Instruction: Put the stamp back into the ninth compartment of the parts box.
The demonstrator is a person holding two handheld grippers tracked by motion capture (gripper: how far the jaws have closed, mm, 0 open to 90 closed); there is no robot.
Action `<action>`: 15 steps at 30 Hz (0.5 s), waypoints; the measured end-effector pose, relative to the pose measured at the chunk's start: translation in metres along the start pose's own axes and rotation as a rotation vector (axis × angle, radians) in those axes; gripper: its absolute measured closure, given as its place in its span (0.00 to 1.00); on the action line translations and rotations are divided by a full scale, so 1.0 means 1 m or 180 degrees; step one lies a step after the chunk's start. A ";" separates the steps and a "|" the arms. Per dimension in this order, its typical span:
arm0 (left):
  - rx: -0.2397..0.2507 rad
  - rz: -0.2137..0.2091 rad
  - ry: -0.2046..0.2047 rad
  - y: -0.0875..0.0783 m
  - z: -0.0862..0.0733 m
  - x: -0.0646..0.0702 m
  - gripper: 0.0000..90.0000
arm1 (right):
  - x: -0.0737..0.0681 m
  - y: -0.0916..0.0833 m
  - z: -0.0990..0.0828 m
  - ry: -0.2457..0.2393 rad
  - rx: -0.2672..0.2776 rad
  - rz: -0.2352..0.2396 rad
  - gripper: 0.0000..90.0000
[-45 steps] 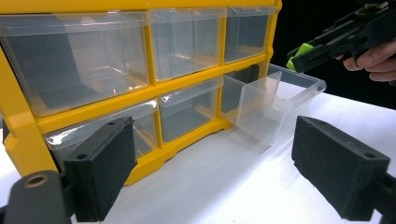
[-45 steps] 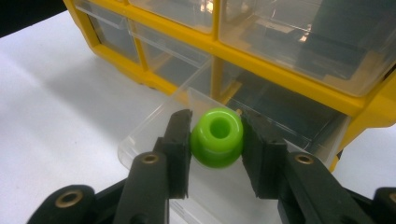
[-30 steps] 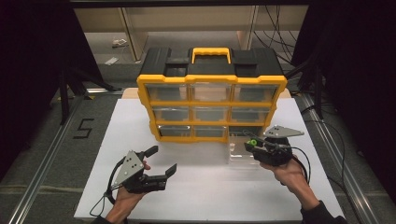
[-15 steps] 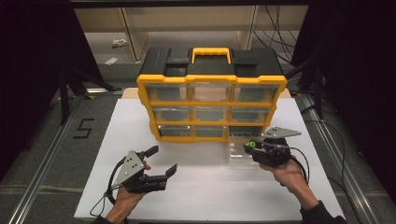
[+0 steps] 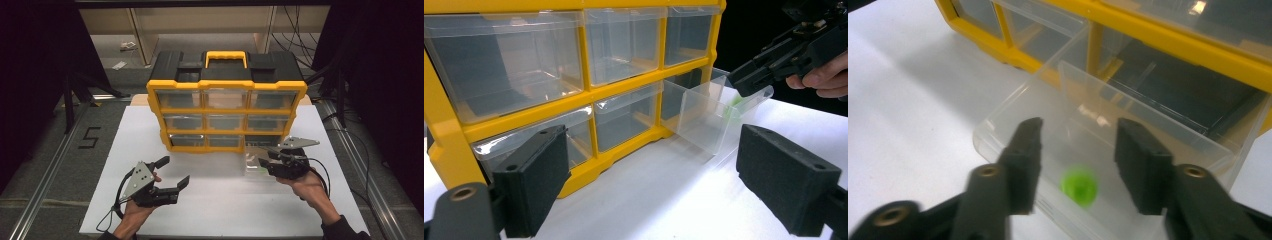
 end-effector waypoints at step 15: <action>0.0012 0.0001 -0.0003 -0.001 0.000 0.000 0.15 | -0.011 -0.016 0.009 -0.0022 0.0227 0.0052 0.36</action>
Point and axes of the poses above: each handheld gripper's, and its own axes: y roughly forward along the jaws, z roughly out of its top, x roughly to its right, the point moved 1 cm from there along y, roughly forward along the jaws, and after that the axes turned 7 degrees about -z, right-handed, at the moved point
